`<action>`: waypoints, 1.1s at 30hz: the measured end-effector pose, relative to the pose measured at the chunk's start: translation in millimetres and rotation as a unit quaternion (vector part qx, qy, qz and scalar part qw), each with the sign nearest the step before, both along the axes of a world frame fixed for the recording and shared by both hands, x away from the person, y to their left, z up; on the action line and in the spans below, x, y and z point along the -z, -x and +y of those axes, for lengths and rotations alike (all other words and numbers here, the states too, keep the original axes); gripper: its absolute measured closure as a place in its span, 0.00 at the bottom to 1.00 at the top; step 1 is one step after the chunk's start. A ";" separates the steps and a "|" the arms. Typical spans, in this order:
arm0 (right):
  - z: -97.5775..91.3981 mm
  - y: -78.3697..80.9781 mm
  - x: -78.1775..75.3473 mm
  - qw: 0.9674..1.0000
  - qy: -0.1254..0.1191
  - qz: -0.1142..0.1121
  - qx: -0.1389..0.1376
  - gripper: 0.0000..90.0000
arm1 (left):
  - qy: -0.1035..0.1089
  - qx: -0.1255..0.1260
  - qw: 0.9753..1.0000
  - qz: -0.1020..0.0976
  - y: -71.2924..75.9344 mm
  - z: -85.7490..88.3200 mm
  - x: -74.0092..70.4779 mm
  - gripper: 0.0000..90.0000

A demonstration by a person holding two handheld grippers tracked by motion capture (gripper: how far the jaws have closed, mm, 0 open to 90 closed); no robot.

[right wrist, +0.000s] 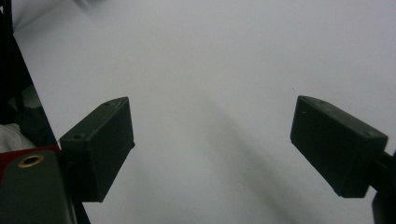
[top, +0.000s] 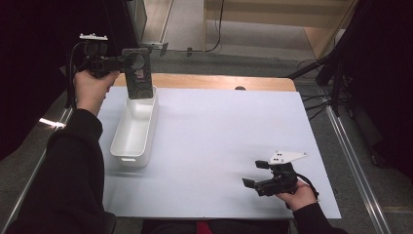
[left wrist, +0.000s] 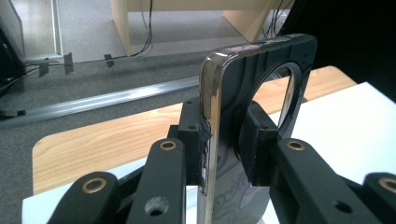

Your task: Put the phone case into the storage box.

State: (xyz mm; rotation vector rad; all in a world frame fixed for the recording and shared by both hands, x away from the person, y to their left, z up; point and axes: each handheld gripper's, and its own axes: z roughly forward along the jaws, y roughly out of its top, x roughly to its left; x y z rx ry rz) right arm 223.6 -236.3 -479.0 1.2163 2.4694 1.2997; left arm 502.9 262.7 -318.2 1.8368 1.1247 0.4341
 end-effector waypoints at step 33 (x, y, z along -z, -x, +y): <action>-1.7 -3.8 -0.2 1.000 -0.016 0.002 0.002 0.14 | 0.023 -0.006 1.000 -0.005 -5.5 10.1 42.2 0.80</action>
